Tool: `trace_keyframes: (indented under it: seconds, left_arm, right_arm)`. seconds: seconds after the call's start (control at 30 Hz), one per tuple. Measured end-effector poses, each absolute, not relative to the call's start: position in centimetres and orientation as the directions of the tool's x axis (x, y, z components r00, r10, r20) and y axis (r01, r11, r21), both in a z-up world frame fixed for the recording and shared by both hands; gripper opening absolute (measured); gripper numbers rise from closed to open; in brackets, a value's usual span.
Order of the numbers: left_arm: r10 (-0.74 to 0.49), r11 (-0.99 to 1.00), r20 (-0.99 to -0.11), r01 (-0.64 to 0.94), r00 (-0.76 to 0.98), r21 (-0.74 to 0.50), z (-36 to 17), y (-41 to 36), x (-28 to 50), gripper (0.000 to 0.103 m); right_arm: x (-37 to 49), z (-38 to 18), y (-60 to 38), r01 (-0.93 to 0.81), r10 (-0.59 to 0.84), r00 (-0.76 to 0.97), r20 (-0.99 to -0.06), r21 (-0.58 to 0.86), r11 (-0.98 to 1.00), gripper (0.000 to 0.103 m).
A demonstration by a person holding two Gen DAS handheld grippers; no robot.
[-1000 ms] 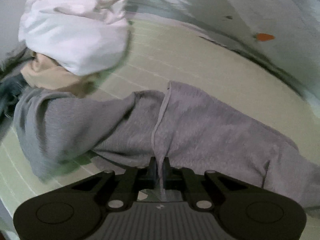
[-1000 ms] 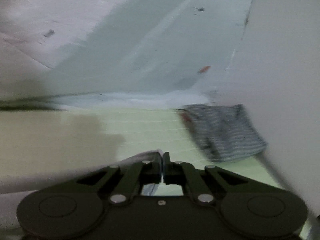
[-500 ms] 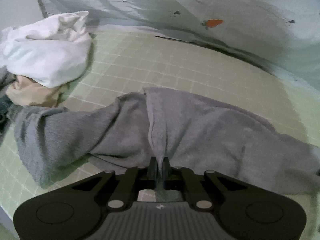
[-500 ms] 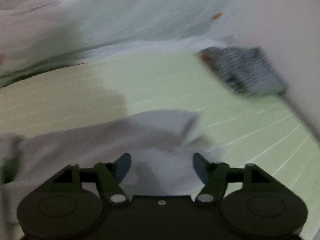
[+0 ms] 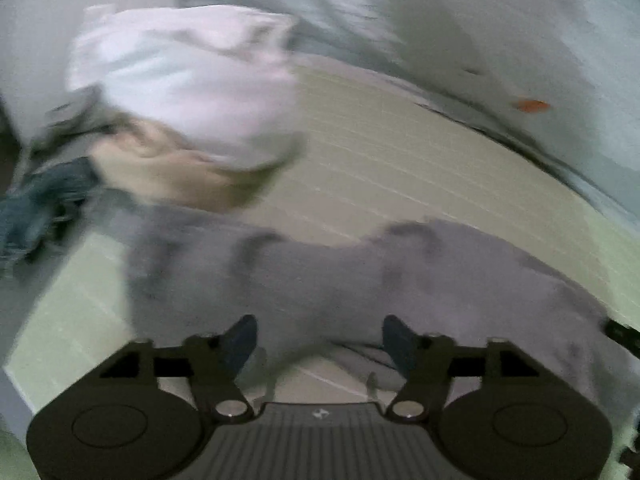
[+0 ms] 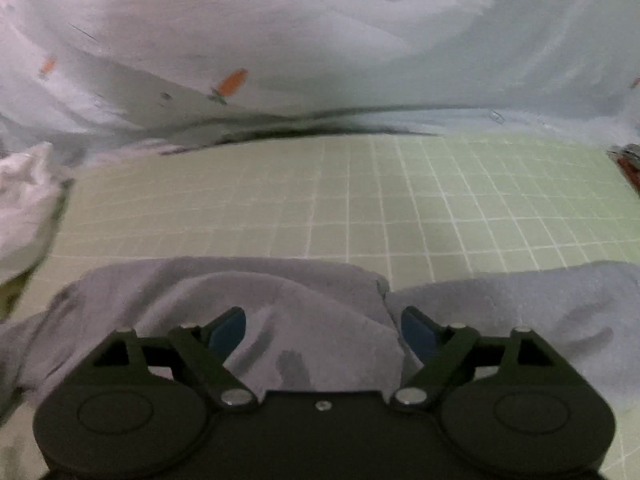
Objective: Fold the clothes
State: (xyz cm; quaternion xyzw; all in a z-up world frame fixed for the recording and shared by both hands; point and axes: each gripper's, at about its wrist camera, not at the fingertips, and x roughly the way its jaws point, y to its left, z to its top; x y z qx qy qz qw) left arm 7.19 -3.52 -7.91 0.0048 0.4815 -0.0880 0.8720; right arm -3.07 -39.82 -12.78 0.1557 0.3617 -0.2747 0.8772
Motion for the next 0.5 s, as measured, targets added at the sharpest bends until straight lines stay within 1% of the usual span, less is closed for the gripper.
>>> trace_keyframes:
  seconds: [0.03, 0.1, 0.13, 0.17, 0.2, 0.23, 0.27, 0.3, 0.33, 0.4, 0.43, 0.47, 0.5]
  left_arm:
    - [-0.128, 0.988, -0.847, 0.139, 0.515, -0.064, -8.4, -2.5, 8.0, 0.075]
    - [-0.105, 0.992, -0.874, 0.115, 0.475, -0.056, -9.8, -0.9, 9.8, 0.081]
    - [-0.104, 0.992, -0.885, 0.106, 0.454, -0.062, -10.5, -0.6, 10.4, 0.081]
    - [-0.104, 0.993, -0.895, 0.098, 0.433, -0.068, -11.3, -0.2, 11.0, 0.081]
    - [-0.104, 0.993, -0.905, 0.089, 0.412, -0.074, -12.0, 0.1, 11.7, 0.081]
    - [-0.109, 0.993, -0.909, 0.083, 0.403, -0.083, -12.4, 0.2, 11.9, 0.081]
    - [-0.115, 0.993, -0.912, 0.076, 0.394, -0.092, -12.9, 0.2, 12.1, 0.081]
    - [-0.113, 0.993, -0.912, 0.072, 0.394, -0.091, -13.2, -0.1, 12.4, 0.079]
    - [-0.11, 0.994, -0.912, 0.069, 0.395, -0.09, -13.5, -0.5, 12.7, 0.075]
    - [-0.094, 0.994, -0.907, 0.087, 0.41, -0.064, -13.5, -1.9, 13.0, 0.047]
    - [-0.104, 0.992, -0.901, 0.11, 0.421, -0.064, -13.3, -2.6, 13.3, 0.04]
    - [-0.116, 0.989, -0.895, 0.134, 0.432, -0.064, -13.1, -3.4, 13.6, 0.021]
    - [-0.149, 0.984, -0.889, 0.15, 0.432, -0.092, -12.9, -4.2, 14.1, 0.009]
  right_arm:
    - [-3.1, -13.3, -40.3, 0.618, -0.377, 0.563, -0.735, 0.072, 0.783, 0.086]
    - [-3.2, -14.3, -41.3, 0.663, -0.388, 0.514, -0.765, 0.067, 0.746, 0.086]
    - [-3.3, -14.8, -41.7, 0.684, -0.393, 0.489, -0.779, 0.063, 0.726, 0.086]
    - [-3.5, -15.1, -41.9, 0.692, -0.385, 0.478, -0.789, 0.068, 0.719, 0.084]
    - [-3.7, -15.4, -42.1, 0.698, -0.376, 0.47, -0.799, 0.075, 0.713, 0.078]
    - [-4.0, -15.7, -42.3, 0.703, -0.367, 0.461, -0.808, 0.081, 0.706, 0.06]
    - [-4.3, -15.9, -42.3, 0.693, -0.349, 0.476, -0.808, 0.1, 0.715, 0.045]
    - [-4.7, -16.1, -42.2, 0.679, -0.329, 0.493, -0.806, 0.12, 0.724, 0.02]
    - [-4.9, -16.0, -42.2, 0.674, -0.332, 0.498, -0.801, 0.116, 0.73, 0.012]
    - [-5.0, -15.4, -42.3, 0.67, -0.369, 0.504, -0.781, 0.084, 0.738, 0.007]
    - [-4.9, -15.1, -42.8, 0.666, -0.393, 0.506, -0.768, 0.059, 0.743, 0.007]
    - [-4.8, -14.6, -43.2, 0.668, -0.419, 0.505, -0.755, 0.035, 0.743, 0.006]
    - [-4.6, -14.3, -44.4, 0.673, -0.441, 0.505, -0.742, 0.019, 0.739, 0.006]
